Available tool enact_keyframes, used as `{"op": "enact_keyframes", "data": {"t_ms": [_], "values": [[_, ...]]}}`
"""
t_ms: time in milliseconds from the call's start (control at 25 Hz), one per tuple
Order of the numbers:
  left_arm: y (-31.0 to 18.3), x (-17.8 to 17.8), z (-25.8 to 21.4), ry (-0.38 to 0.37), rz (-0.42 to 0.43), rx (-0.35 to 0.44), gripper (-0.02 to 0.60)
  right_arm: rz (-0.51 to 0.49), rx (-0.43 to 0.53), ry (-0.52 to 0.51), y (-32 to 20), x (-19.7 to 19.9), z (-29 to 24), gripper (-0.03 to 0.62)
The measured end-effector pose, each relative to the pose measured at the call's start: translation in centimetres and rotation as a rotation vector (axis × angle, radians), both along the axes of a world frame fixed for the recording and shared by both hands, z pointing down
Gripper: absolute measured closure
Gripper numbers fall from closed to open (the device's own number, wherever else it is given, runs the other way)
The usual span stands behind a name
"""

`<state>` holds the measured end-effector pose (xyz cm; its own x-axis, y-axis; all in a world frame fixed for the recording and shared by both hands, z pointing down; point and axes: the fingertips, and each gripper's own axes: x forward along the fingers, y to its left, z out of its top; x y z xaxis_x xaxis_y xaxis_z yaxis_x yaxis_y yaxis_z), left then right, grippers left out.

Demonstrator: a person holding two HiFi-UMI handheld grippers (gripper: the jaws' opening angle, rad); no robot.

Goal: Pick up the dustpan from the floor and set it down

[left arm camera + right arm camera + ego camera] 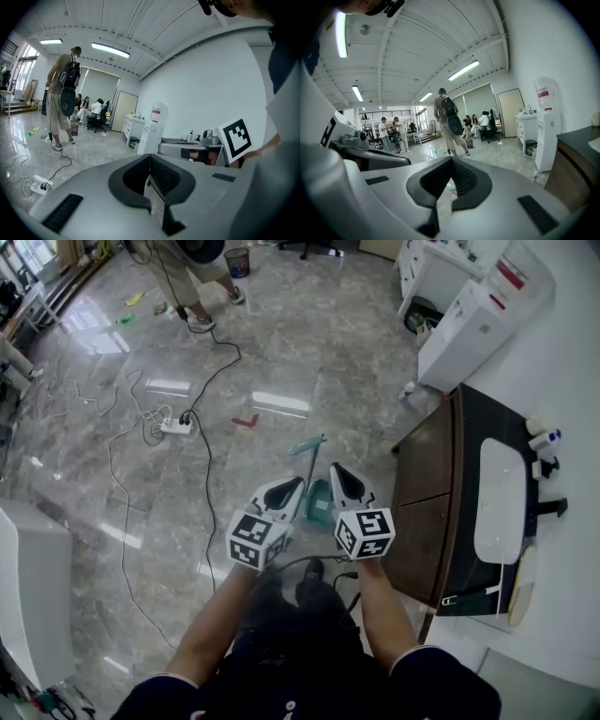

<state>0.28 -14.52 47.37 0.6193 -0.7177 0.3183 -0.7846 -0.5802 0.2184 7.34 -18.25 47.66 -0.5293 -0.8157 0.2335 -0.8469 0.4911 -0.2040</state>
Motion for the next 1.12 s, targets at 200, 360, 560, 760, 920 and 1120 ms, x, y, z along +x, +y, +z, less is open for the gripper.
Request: {"op": "enact_keyframes", "data": {"t_ms": [200, 360, 560, 760, 920, 1120], "values": [[1.1, 0.1, -4.9, 0.017, 0.022, 0.072, 0.568, -0.017, 0.103, -0.011, 1.9, -0.5, -6.5, 0.586], [2.4, -0.3, -8.1, 0.019, 0.048, 0.117, 0.568, -0.015, 0.157, -0.025, 3.8, -1.2, -10.2, 0.586], [3.4, -0.6, -10.4, 0.021, 0.097, 0.162, 0.568, -0.037, 0.198, -0.056, 5.2, -2.2, -13.2, 0.586], [3.9, -0.7, -12.2, 0.032, 0.143, 0.186, 0.568, -0.082, 0.202, -0.097, 6.0, -3.1, -14.5, 0.586], [3.8, -0.9, -12.6, 0.033, 0.157, 0.192, 0.568, -0.076, 0.193, -0.105, 6.1, -3.0, -14.4, 0.586], [3.6, -0.9, -12.7, 0.037, 0.169, 0.196, 0.568, -0.071, 0.19, -0.094, 6.1, -3.0, -14.3, 0.586]]}}
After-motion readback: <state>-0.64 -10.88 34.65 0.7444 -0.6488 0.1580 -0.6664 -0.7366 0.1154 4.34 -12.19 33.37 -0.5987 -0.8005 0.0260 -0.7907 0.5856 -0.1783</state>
